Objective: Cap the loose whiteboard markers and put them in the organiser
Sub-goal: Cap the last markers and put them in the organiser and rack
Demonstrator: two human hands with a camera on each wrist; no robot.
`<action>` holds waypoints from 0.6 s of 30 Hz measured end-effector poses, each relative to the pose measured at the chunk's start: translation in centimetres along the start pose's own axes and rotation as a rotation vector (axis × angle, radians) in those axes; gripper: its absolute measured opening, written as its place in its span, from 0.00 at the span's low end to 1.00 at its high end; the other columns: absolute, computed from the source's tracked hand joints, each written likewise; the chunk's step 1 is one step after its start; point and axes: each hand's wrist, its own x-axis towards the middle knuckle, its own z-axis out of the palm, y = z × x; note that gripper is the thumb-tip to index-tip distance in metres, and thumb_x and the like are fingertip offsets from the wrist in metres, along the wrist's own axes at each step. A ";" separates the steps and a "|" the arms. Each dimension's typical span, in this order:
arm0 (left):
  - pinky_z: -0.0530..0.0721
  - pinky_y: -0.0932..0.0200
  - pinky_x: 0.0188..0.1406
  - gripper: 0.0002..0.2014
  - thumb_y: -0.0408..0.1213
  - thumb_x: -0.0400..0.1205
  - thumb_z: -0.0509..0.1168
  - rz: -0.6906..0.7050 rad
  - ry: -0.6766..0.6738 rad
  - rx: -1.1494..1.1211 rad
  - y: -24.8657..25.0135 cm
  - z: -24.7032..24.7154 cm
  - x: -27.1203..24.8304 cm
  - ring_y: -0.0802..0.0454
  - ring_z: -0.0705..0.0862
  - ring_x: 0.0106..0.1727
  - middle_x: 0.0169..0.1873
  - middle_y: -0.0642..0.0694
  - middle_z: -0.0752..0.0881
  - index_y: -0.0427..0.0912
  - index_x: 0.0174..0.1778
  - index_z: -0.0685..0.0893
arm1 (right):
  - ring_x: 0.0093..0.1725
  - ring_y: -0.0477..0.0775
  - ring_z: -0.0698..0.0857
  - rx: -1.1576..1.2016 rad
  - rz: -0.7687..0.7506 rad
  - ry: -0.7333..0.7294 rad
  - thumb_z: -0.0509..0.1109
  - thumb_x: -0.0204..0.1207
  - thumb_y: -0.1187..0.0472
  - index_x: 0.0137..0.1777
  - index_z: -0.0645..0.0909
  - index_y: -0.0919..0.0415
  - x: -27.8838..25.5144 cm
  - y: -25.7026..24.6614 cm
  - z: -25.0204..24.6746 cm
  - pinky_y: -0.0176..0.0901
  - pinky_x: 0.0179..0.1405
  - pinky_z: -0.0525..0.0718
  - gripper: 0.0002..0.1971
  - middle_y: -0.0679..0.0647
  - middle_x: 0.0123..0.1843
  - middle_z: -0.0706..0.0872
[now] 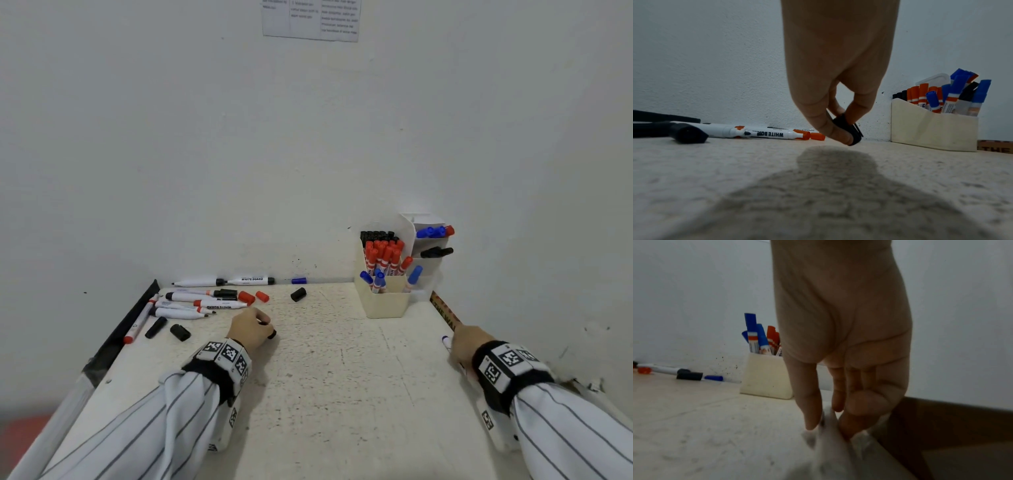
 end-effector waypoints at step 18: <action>0.78 0.59 0.54 0.07 0.37 0.78 0.69 -0.065 0.034 0.065 -1.7 -1.9 -0.1 0.46 0.80 0.59 0.56 0.41 0.83 0.45 0.40 0.76 | 0.29 0.47 0.70 0.555 -0.556 -0.198 0.53 0.85 0.51 0.59 0.74 0.59 -3.2 -11.4 -0.8 0.35 0.21 0.68 0.14 0.53 0.39 0.73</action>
